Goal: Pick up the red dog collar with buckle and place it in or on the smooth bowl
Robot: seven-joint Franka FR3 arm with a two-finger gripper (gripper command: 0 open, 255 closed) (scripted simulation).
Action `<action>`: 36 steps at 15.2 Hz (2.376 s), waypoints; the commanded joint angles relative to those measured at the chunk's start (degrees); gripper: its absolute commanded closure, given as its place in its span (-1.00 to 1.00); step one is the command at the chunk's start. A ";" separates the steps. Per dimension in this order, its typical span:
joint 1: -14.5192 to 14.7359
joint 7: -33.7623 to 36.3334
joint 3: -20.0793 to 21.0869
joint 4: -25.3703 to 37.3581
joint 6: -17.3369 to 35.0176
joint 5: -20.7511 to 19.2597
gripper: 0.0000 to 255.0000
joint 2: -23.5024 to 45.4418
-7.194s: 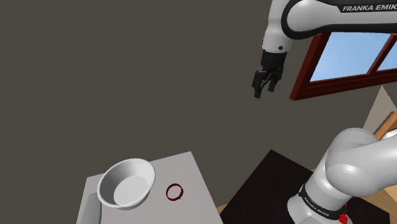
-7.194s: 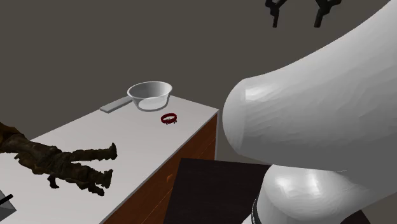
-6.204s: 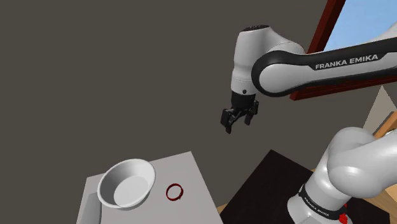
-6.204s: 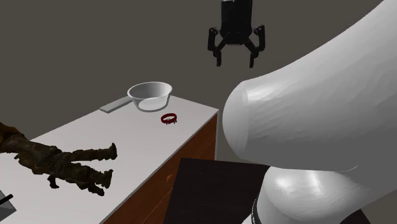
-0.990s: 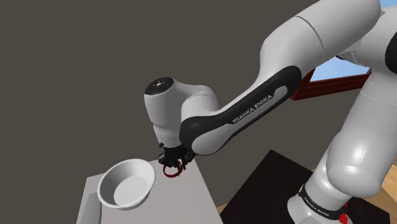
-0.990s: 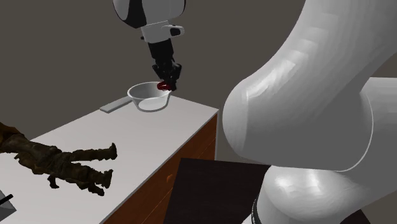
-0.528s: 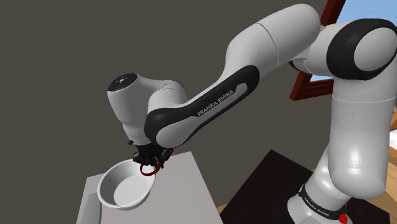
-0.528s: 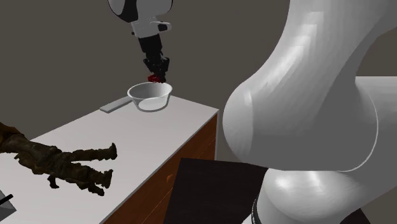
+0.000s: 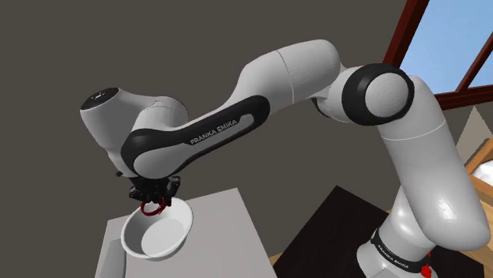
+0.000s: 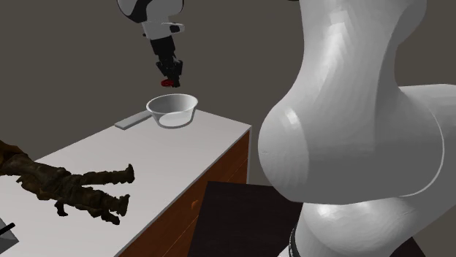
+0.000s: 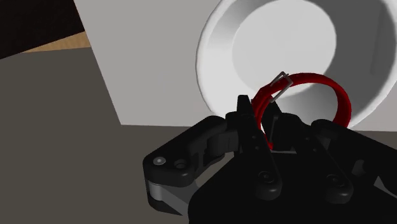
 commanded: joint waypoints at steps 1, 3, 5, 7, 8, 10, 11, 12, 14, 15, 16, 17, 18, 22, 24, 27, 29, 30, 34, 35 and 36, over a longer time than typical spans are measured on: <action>0.62 0.21 -0.46 1.03 0.40 -0.59 1.00 1.52; 0.60 0.54 -0.67 0.31 1.54 -0.92 1.00 2.04; 0.61 0.88 -0.89 -0.35 2.65 -1.27 1.00 2.61; 0.63 1.21 -1.13 -0.93 3.74 -1.63 1.00 3.21; 0.66 1.38 -1.25 -1.20 4.28 -1.81 1.00 3.53; 0.72 1.70 -1.52 -1.69 5.33 -2.19 1.00 4.19; 0.76 1.87 -1.65 -1.91 5.84 -2.39 1.00 4.53; 0.80 2.03 -1.79 -2.11 6.35 -2.58 1.00 4.88; 0.85 2.19 -1.93 -2.31 6.86 -2.78 1.00 5.23; 0.85 2.19 -1.93 -2.30 6.85 -2.78 1.00 5.24; 0.85 2.19 -1.93 -2.30 6.85 -2.78 1.00 5.24; 0.85 2.19 -1.93 -2.30 6.85 -2.78 1.00 5.24; 0.85 2.19 -1.93 -2.30 6.85 -2.78 1.00 5.24; 0.85 2.19 -1.93 -2.30 6.85 -2.78 -1.00 5.24; 0.85 2.19 -1.93 -2.30 6.85 -2.78 -1.00 5.24; 0.85 2.19 -1.93 -2.30 6.85 -2.78 -1.00 5.24; 1.27 1.57 -1.34 -0.22 3.87 -1.92 -1.00 4.13; 1.54 1.26 -1.09 0.99 2.32 -1.53 -1.00 3.68; 1.79 1.01 -0.90 2.03 1.06 -1.25 -1.00 3.37; 1.79 1.01 -0.90 2.03 1.06 -1.25 -1.00 3.37; 1.79 1.01 -0.90 2.04 1.06 -1.25 -1.00 3.37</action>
